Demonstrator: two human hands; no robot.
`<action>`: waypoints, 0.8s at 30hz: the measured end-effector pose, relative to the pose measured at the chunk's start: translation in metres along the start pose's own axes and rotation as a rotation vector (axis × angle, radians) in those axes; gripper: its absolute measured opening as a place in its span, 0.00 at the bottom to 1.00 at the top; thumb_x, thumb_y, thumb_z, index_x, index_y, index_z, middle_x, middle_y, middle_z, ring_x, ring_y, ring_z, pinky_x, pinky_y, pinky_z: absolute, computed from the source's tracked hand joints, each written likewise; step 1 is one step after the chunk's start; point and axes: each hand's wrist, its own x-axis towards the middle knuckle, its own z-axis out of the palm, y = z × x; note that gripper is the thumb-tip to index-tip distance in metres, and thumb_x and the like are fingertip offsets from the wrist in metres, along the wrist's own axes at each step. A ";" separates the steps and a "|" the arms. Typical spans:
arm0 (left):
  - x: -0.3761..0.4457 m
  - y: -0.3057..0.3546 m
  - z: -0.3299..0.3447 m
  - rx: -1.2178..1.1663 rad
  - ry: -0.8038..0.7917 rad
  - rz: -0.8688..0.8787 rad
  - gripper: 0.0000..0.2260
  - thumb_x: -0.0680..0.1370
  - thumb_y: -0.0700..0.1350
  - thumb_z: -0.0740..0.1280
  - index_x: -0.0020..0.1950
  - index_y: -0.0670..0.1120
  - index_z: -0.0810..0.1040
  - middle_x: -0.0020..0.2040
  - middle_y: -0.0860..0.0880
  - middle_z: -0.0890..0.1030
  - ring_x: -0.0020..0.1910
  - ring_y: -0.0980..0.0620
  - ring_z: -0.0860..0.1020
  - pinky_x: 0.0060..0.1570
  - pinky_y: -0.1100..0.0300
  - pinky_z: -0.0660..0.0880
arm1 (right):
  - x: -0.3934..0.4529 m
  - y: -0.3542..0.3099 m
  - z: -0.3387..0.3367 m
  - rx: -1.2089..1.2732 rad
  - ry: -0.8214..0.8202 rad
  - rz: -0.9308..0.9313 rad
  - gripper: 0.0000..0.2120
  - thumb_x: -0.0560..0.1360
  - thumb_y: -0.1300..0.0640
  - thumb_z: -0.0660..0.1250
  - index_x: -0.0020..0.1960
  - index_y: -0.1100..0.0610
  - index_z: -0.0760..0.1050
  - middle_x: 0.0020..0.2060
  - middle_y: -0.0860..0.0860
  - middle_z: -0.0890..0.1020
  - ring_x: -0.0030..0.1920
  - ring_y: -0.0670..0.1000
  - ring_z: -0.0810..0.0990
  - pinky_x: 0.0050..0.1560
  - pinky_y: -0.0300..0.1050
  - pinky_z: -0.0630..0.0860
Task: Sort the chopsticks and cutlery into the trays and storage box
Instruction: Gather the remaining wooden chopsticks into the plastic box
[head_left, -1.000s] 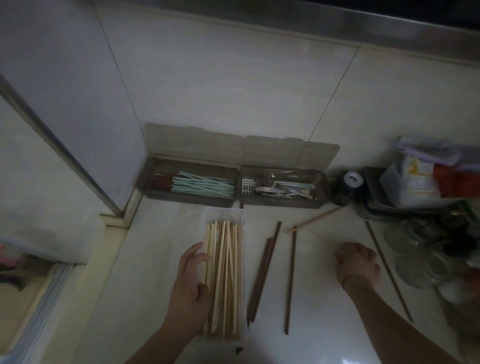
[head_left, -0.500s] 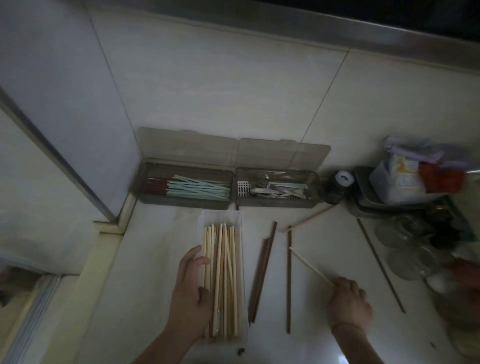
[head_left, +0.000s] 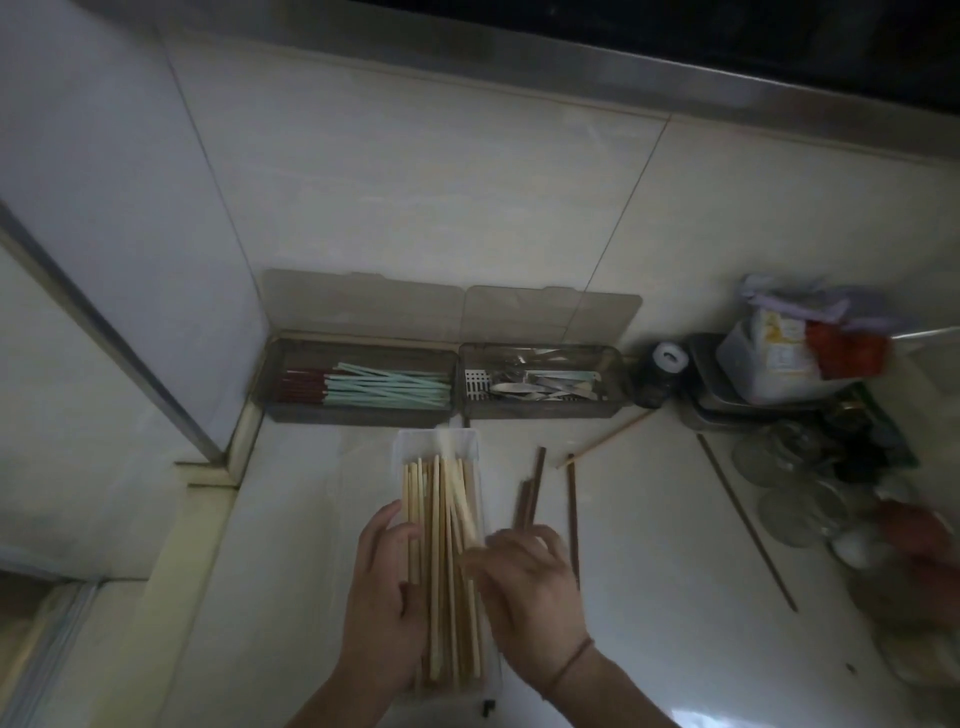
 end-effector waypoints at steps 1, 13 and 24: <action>0.000 -0.001 0.000 -0.003 0.004 0.011 0.28 0.62 0.33 0.56 0.59 0.52 0.71 0.71 0.56 0.64 0.72 0.64 0.62 0.67 0.72 0.60 | -0.002 0.000 0.006 0.000 -0.012 -0.048 0.11 0.72 0.60 0.67 0.51 0.46 0.77 0.42 0.42 0.82 0.50 0.44 0.79 0.57 0.49 0.71; 0.001 -0.002 0.000 -0.027 0.004 -0.027 0.27 0.61 0.32 0.57 0.59 0.48 0.72 0.71 0.53 0.66 0.73 0.60 0.63 0.68 0.74 0.57 | 0.000 0.001 0.024 -0.459 -0.508 -0.160 0.16 0.71 0.39 0.58 0.46 0.45 0.80 0.36 0.41 0.84 0.64 0.52 0.75 0.63 0.74 0.55; 0.001 0.004 -0.001 -0.020 0.013 -0.020 0.29 0.62 0.32 0.57 0.59 0.54 0.70 0.72 0.58 0.64 0.72 0.61 0.64 0.65 0.74 0.60 | 0.033 0.101 -0.026 -0.195 -0.011 -0.005 0.12 0.76 0.51 0.61 0.44 0.53 0.81 0.48 0.52 0.81 0.52 0.56 0.77 0.53 0.53 0.75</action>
